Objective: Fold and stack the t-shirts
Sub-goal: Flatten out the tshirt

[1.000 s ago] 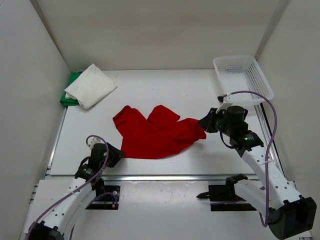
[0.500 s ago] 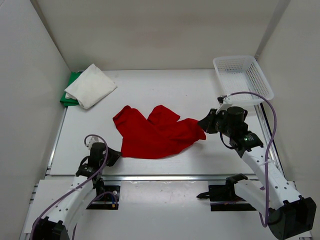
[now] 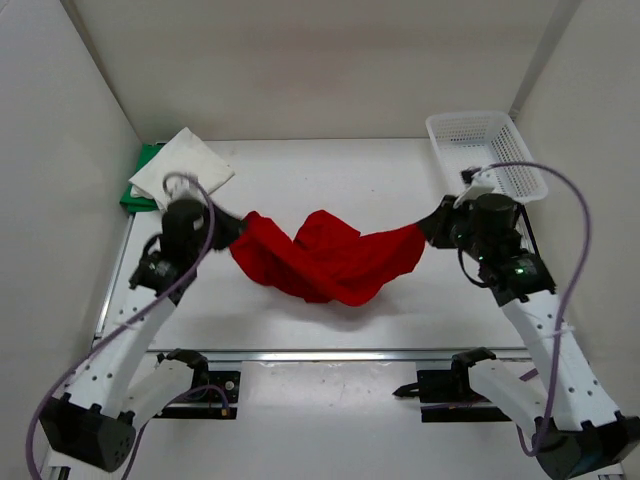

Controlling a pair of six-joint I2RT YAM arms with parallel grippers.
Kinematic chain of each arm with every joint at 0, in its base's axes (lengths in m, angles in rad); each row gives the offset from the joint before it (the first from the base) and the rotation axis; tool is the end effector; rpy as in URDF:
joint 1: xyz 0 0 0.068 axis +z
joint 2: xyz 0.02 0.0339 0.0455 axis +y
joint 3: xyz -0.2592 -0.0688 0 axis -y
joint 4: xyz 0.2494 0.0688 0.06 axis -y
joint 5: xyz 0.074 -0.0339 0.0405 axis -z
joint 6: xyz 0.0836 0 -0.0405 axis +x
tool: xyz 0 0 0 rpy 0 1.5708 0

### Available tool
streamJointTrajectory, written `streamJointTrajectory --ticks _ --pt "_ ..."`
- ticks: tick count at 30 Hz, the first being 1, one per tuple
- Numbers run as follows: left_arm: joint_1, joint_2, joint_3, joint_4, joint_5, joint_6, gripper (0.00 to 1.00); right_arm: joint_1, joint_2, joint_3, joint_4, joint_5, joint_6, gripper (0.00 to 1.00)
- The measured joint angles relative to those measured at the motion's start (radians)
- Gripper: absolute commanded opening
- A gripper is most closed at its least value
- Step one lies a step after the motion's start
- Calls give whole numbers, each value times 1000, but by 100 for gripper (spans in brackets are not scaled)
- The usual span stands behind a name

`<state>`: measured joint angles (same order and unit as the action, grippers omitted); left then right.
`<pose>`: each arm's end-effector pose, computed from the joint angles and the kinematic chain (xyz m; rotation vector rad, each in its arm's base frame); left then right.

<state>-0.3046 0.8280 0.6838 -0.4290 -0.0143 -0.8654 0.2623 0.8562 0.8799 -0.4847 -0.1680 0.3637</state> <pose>0.2222 -0.0686 0.2425 -0.6224 2.1301 -0.6543 0.2264 0.0753 0.3056 -0.0030 2.0714 0.5605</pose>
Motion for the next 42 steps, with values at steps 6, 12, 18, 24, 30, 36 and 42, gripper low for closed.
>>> streamJointTrajectory --ticks 6,12,18,24,30,36,42 --pt "46 208 708 -1 79 143 0 24 48 589 -199 203 -84 0" --pt "163 243 1024 -45 127 163 0 220 201 1186 -304 381 -143 0" --pt "150 302 1221 -100 74 211 0 898 267 1278 -114 880 -406 0" --pt "259 231 908 -6 144 201 0 1139 384 1038 457 1254 -1002 0" --pt "364 278 524 51 195 158 0 855 366 866 164 1077 -777 0" --pt "332 248 300 82 192 164 0 167 337 570 -53 480 -419 0" --pt "292 428 369 154 181 158 0 -80 718 830 -185 78 -310 0"
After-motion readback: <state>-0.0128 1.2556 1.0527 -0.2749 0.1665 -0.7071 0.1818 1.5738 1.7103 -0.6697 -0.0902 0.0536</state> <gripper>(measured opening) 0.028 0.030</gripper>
